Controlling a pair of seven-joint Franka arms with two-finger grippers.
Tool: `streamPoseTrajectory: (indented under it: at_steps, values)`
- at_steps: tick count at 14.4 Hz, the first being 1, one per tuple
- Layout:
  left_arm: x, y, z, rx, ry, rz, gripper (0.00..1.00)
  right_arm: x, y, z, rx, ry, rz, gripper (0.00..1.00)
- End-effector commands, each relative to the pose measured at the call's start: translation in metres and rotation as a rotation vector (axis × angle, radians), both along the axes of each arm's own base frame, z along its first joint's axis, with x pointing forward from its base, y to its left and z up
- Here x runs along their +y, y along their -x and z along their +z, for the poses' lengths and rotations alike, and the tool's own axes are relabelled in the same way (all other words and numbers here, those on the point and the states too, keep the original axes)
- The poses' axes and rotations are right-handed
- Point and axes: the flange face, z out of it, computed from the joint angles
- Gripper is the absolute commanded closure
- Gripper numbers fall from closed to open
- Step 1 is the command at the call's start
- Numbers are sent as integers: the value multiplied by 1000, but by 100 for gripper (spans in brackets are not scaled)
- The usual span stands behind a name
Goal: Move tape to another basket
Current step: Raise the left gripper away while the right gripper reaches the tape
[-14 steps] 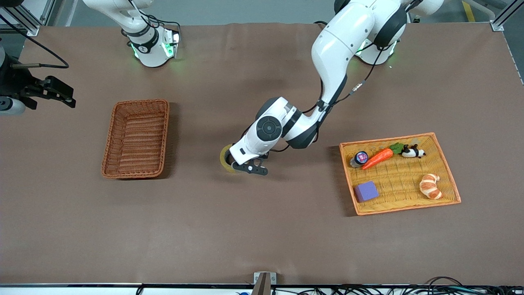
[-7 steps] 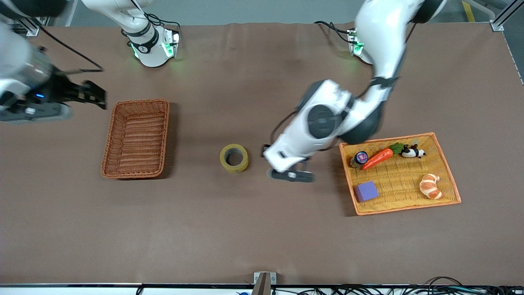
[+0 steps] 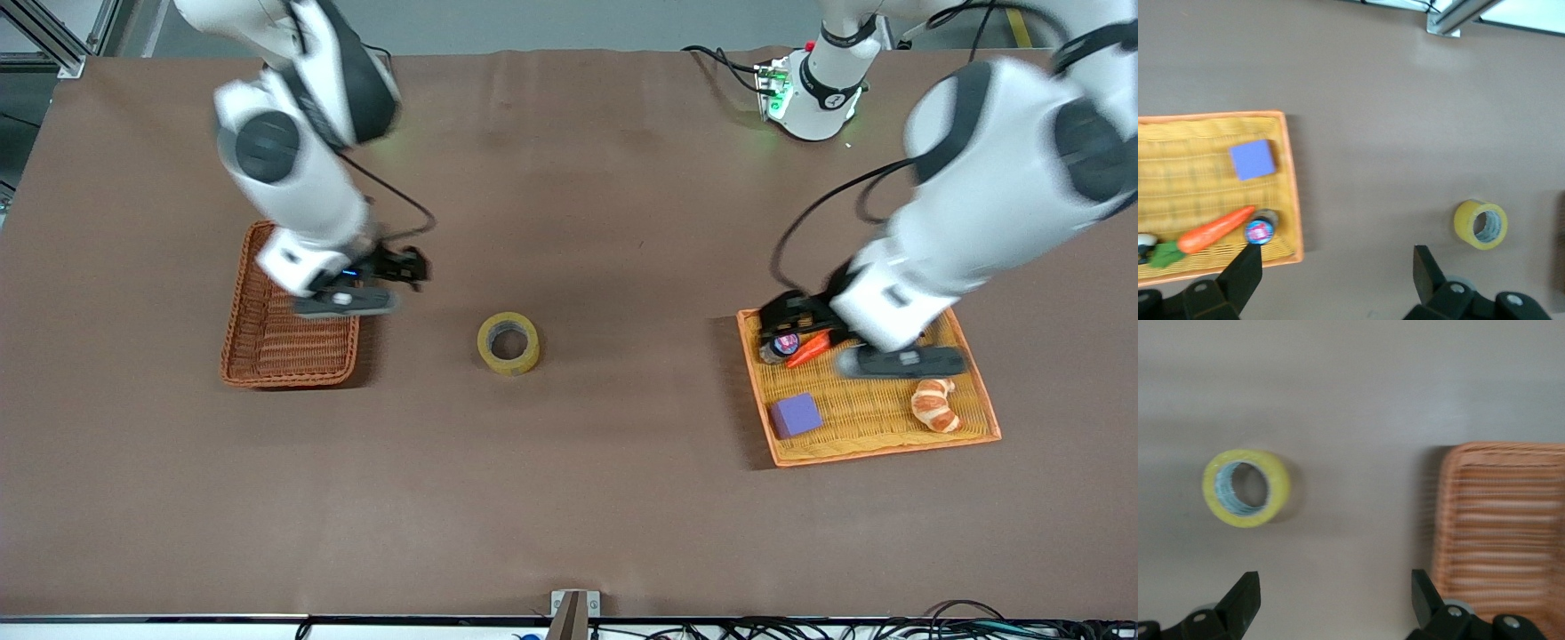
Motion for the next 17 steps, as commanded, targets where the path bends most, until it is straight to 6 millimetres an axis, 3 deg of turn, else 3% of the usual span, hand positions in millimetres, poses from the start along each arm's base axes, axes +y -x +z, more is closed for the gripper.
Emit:
streamPoseTrajectory:
  at_steps: [1,4,6,9,11,15,17]
  values:
    - [44,13,20,-3,-34,-4,0,38,0,-52,-14,-4,-29,0]
    - [98,28,34,-34,-100,-34,0,62,-4,-107,-50,-30,-46,0]
    - [110,33,34,-28,-108,-27,0,70,-2,-135,-47,-25,-47,0]
    - [129,44,35,-21,-113,4,0,77,0,-159,-59,-29,-31,0]
    - [153,54,39,-24,-133,19,0,78,-3,-174,-61,-30,-31,0]
    - [164,61,43,-36,-152,-54,0,92,5,-203,-69,-40,-67,0]
    - [170,73,48,5,-220,-67,0,85,0,-204,-70,-41,-83,0]
